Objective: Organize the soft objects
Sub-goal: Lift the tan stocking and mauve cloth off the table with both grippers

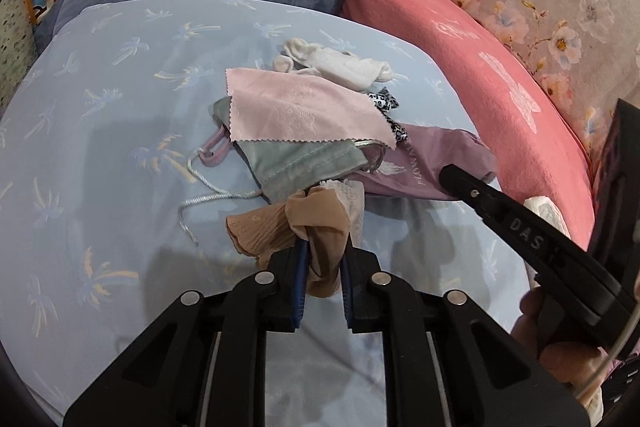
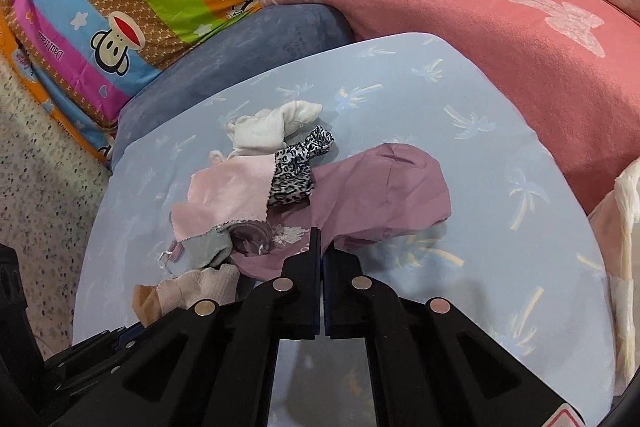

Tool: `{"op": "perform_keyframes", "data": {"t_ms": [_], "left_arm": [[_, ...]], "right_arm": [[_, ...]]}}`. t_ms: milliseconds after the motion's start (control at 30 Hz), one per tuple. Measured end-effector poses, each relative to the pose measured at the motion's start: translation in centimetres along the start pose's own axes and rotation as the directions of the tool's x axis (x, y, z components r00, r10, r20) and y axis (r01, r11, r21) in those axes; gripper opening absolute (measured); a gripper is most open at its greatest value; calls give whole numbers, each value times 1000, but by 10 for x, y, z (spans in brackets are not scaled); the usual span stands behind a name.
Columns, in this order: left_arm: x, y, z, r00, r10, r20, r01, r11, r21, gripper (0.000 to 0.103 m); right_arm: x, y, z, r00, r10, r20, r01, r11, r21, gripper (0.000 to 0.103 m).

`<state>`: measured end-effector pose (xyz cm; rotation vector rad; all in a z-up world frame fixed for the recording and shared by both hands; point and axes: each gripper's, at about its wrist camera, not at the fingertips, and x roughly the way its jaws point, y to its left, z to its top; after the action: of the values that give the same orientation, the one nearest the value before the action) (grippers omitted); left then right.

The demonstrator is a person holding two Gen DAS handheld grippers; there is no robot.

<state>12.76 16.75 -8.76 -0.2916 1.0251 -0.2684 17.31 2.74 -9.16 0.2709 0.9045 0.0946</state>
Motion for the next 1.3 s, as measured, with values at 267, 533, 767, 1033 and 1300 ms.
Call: {"op": "perform_keyframes", "data": {"t_ms": [267,533,767,1033,1300], "left_arm": [[-20,-30,-10,999,-26,24,25,999,47,14],[-43,-67,-16,996,-59,64,51,992,118,14],[-63,-88,-23,992,-79,96,63,985,160,14],[-72,-99,-25,989,-84,118,61,981,186,14],[-80,-99,-25,987,-78,140,51,981,186,14]], "right_arm": [[-71,-5,-4,993,-29,118,34,999,-38,1],[-141,-22,0,972,-35,233,39,999,-14,1],[-185,-39,7,954,-32,297,30,999,12,1],[-214,-45,2,944,2,329,-7,1000,15,1],[-241,-40,6,927,113,359,-124,992,8,1]]}}
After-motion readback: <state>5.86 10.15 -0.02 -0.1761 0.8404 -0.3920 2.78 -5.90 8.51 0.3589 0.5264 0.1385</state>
